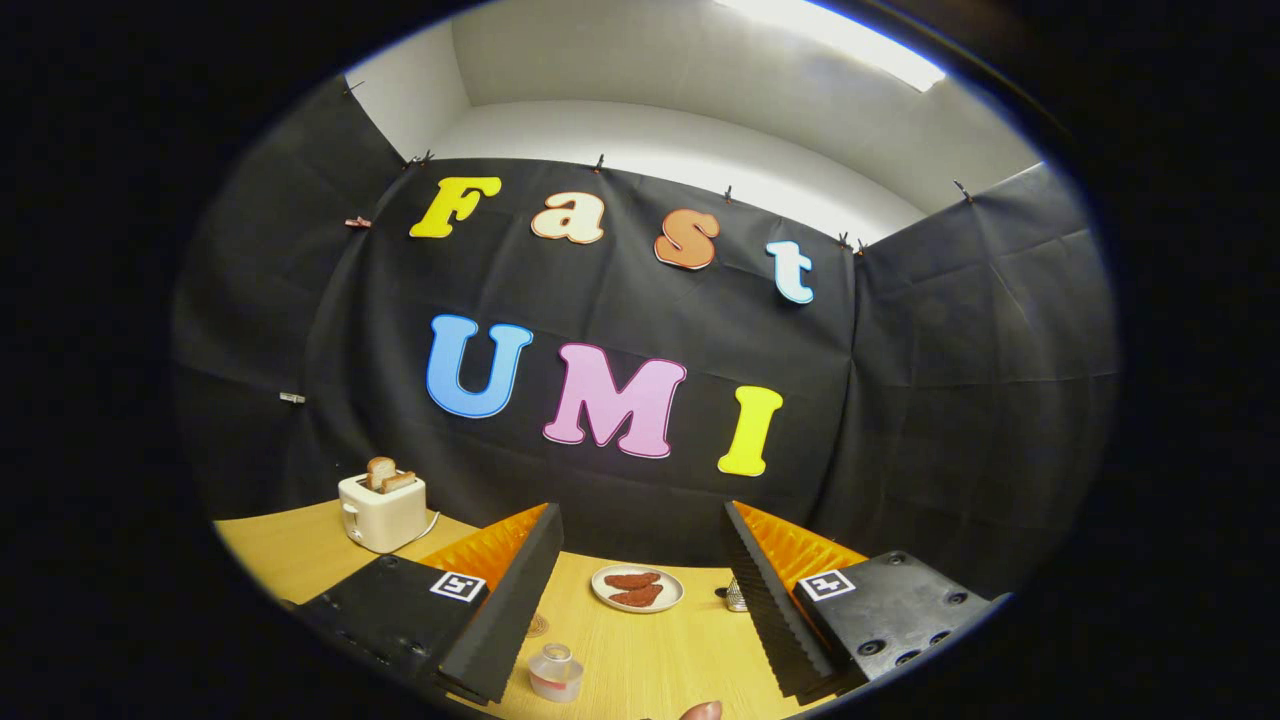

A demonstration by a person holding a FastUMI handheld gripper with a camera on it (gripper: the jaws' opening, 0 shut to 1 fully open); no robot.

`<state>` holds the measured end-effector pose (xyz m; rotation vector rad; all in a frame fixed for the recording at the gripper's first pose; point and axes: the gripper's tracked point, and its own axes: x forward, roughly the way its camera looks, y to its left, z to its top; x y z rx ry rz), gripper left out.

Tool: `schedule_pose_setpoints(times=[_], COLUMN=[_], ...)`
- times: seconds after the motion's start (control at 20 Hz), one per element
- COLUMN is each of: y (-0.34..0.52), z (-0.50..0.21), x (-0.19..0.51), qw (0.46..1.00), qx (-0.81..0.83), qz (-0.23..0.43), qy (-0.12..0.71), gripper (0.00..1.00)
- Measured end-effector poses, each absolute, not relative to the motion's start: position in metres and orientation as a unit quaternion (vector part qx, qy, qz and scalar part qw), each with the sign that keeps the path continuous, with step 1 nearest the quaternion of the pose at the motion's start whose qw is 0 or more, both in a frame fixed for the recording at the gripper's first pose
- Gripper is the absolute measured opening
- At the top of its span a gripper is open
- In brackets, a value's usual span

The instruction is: Take the bottle from table, then pour the juice into the cup, finally place the bottle on the coaster

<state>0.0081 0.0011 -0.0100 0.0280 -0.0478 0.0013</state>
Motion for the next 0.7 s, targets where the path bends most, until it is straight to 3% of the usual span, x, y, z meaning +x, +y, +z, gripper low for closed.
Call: schedule_pose_setpoints(times=[0.7], y=[0.050], z=[-0.118], x=[0.013], qw=[0.998], qx=[0.041], qz=[0.052], qy=[-0.015], gripper=[0.97])
